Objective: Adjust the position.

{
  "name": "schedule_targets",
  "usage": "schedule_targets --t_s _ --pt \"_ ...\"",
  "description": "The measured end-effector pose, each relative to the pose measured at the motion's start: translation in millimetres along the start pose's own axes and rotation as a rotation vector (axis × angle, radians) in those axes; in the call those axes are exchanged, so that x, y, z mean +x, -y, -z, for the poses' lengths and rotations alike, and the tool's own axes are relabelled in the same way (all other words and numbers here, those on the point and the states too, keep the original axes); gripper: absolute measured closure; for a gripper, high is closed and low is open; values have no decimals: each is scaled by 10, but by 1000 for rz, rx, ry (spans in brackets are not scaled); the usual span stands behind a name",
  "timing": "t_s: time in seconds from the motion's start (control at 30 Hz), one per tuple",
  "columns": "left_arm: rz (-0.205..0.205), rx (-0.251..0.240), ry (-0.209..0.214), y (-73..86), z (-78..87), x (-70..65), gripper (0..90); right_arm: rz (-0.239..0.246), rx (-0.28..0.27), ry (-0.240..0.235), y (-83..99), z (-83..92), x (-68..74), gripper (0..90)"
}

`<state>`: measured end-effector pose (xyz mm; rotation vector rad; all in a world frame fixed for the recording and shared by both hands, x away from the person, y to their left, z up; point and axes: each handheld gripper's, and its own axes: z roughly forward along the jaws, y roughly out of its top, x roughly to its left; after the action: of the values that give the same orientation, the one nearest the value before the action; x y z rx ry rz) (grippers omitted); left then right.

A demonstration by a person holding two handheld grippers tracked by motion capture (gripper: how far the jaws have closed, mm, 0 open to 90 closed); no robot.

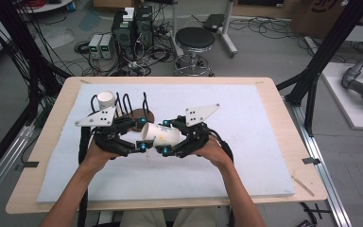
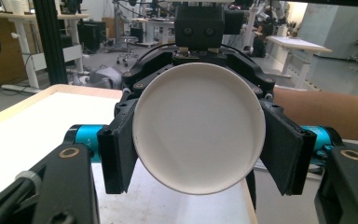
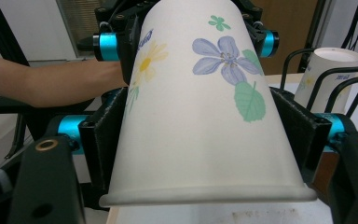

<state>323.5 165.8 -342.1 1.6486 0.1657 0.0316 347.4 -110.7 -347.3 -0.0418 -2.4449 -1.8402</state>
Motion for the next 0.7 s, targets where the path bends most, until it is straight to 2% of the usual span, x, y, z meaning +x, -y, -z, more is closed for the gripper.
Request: schedule_targets --t_s 0.47,0.53,0.6,0.63,0.67,0.7 --pt "-5 9 0 7 -5 -2 337 1 2 3 -2 18 5 294" --pt "4 12 3 7 -23 -6 237 2 1 -1 -2 20 6 296" --pt "-9 21 -20 15 -43 -13 161 2 1 1 -3 20 7 297" --pt "-9 21 -17 22 -58 -9 115 1 0 1 -2 20 5 298" --pt "-2 22 -15 28 -66 -3 16 0 0 3 -3 20 6 299" --pt "-8 23 -19 33 -67 -2 17 1 0 2 -3 20 4 299"
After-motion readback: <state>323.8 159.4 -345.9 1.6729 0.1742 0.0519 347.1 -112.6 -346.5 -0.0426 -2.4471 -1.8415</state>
